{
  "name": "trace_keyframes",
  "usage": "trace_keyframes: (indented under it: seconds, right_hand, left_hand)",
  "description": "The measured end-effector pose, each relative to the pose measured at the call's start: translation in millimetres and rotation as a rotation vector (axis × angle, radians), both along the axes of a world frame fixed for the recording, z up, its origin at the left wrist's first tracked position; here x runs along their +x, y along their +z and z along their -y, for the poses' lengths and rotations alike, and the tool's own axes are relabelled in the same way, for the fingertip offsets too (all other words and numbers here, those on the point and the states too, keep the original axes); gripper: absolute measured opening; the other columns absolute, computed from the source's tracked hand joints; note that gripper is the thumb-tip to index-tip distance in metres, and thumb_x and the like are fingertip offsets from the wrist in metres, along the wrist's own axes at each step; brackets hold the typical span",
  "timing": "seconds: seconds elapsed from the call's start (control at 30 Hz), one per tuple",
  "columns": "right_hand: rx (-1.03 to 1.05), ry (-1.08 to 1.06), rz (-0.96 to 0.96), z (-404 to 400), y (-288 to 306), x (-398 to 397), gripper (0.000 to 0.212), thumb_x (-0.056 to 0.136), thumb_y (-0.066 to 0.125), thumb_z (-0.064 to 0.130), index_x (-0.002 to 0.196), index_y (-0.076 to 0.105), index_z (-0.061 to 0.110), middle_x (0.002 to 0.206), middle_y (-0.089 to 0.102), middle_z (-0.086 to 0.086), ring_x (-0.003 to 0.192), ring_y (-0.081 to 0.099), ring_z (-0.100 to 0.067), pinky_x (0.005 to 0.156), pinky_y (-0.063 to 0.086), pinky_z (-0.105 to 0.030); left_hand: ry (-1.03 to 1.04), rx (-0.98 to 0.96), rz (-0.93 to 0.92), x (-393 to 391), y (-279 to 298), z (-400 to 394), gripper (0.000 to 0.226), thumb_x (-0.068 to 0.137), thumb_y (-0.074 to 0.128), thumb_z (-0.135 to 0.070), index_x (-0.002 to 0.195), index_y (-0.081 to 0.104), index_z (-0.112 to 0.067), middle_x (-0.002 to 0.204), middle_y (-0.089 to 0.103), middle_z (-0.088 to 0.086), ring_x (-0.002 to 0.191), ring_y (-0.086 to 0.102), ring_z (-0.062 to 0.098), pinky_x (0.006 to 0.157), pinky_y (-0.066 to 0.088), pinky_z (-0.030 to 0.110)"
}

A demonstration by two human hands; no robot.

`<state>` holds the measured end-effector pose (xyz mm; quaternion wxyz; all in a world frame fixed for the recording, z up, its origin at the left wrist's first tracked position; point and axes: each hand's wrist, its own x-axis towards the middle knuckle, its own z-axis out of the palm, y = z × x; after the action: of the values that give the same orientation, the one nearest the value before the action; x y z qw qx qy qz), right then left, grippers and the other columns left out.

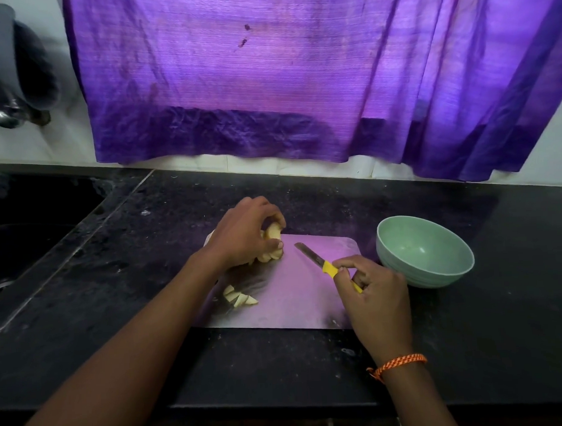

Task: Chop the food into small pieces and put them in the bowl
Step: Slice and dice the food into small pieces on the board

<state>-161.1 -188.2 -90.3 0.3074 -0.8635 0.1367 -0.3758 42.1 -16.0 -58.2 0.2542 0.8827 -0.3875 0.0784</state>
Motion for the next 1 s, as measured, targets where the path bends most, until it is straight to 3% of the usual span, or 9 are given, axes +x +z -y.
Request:
trace_keyframes:
  seconds: [0.17,0.33,0.47,0.63,0.73,0.87,1.0]
  right_hand:
    - [0.012,-0.019,0.002,-0.8,1.4,-0.6,0.013,0.088,0.069,0.017,0.086,0.076,0.028,0.049,0.045,0.004,0.047,0.043,-0.014,0.048,0.032,-0.028]
    - [0.042,-0.110,0.030,-1.4,4.4,-1.0,0.014,0.089,0.066,0.016,0.087,0.076,0.025,0.051,0.050,0.006,0.050,0.049,-0.012,0.049,0.037,-0.029]
    - [0.050,-0.165,0.010,0.7,3.3,-0.2,0.020,0.093,0.057,0.026,0.094,0.077,0.025,0.062,0.062,0.006,0.060,0.057,-0.012,0.054,0.040,-0.027]
    - [-0.004,-0.183,-0.120,-2.1,1.5,1.0,0.019,0.093,0.060,0.032,0.104,0.075,0.031,0.065,0.060,0.004,0.065,0.057,-0.023,0.059,0.048,-0.034]
    - [-0.082,-0.183,-0.180,-9.9,5.8,-1.7,0.021,0.093,0.061,0.034,0.110,0.074,0.033,0.075,0.068,-0.005,0.071,0.062,-0.032,0.063,0.054,-0.040]
    - [-0.133,-0.172,-0.276,-15.1,8.8,-4.2,0.028,0.094,0.059,0.041,0.119,0.069,0.036,0.085,0.070,-0.008,0.080,0.065,-0.035,0.066,0.053,-0.040]
    - [-0.210,-0.110,-0.406,-17.6,13.0,-6.7,0.031,0.098,0.052,0.046,0.126,0.062,0.036,0.091,0.067,-0.006,0.085,0.063,-0.031,0.069,0.051,-0.039]
  left_hand:
    - [-0.035,-0.123,0.001,0.3,-3.0,1.3,0.017,0.095,0.078,-0.028,0.107,0.077,-0.039,0.092,0.070,-0.018,0.091,0.057,0.000,0.074,0.049,0.034]
    - [-0.087,-0.262,-0.075,-10.7,-3.7,14.1,0.016,0.094,0.081,-0.029,0.109,0.080,-0.037,0.093,0.077,-0.023,0.092,0.066,-0.002,0.082,0.057,0.034]
    - [-0.027,-0.126,0.080,-22.9,-5.1,24.3,0.033,0.098,0.076,-0.040,0.131,0.075,-0.038,0.117,0.077,-0.015,0.109,0.061,0.010,0.090,0.050,0.036]
    - [-0.044,-0.087,0.099,-18.7,-4.1,18.0,0.012,0.092,0.079,-0.045,0.098,0.084,-0.036,0.098,0.074,-0.019,0.101,0.050,0.008,0.088,0.048,0.040]
    - [-0.128,0.007,0.101,-24.4,-7.3,21.4,0.032,0.088,0.074,-0.062,0.112,0.080,-0.041,0.104,0.071,-0.021,0.103,0.047,0.009,0.090,0.034,0.034]
    - [-0.164,0.086,0.150,-28.1,-12.6,29.1,0.032,0.095,0.074,-0.051,0.125,0.076,-0.040,0.125,0.070,-0.016,0.116,0.050,0.011,0.098,0.030,0.032]
    - [-0.082,0.022,0.211,-32.3,-14.7,32.5,0.031,0.095,0.076,-0.047,0.124,0.078,-0.037,0.120,0.075,-0.013,0.114,0.056,0.013,0.104,0.036,0.034]
